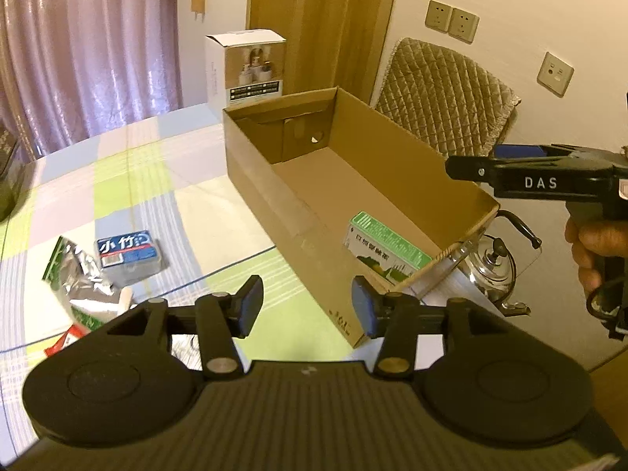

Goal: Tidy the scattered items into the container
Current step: 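Open the left tool over the cardboard box while the right tool releases the green box inside, then move the left tool to the white medicine box while the right tool reaches the clear plastic tray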

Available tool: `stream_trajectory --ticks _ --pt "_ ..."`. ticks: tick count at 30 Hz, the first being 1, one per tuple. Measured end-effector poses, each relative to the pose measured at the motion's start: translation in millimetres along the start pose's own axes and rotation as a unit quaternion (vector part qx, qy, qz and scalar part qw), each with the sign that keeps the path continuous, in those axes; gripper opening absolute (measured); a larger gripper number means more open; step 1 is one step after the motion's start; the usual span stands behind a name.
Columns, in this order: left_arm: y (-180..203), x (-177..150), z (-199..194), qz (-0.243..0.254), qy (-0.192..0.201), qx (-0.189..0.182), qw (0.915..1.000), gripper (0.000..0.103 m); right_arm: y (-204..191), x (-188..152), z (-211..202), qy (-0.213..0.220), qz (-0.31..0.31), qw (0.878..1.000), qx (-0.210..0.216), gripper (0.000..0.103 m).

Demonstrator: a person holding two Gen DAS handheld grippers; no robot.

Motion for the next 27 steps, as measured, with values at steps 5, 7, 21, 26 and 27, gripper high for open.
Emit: stream_trajectory --ticks 5,7,21,26,27 --pt "-5 -8 -16 -0.015 0.005 0.010 0.9998 0.061 -16 -1 -11 0.000 -0.004 1.000 0.008 0.092" --pt "-8 -12 -23 -0.022 0.005 0.014 0.9997 0.069 -23 -3 -16 -0.001 -0.008 1.000 0.011 0.092" --pt "-40 -50 -75 -0.052 0.017 0.057 0.9969 0.102 -87 -15 -43 -0.005 -0.045 0.997 0.056 0.092" --pt "-77 -86 -104 -0.079 0.006 0.090 0.9928 0.102 -117 -18 -48 -0.004 -0.058 0.995 0.079 0.092" --pt "-86 -93 -110 -0.083 0.004 0.098 0.9917 0.102 -122 -19 -48 -0.005 -0.060 0.995 0.084 0.092"
Point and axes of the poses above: each gripper's, at about its wrist camera, not at the fingertips, and z roughly the way its jaws point, y to its right, x to its top, the point moved 8 cm from there along z, roughly the way its jaws point, and after that the axes turned 1 degree about y, right-handed, at the moved point
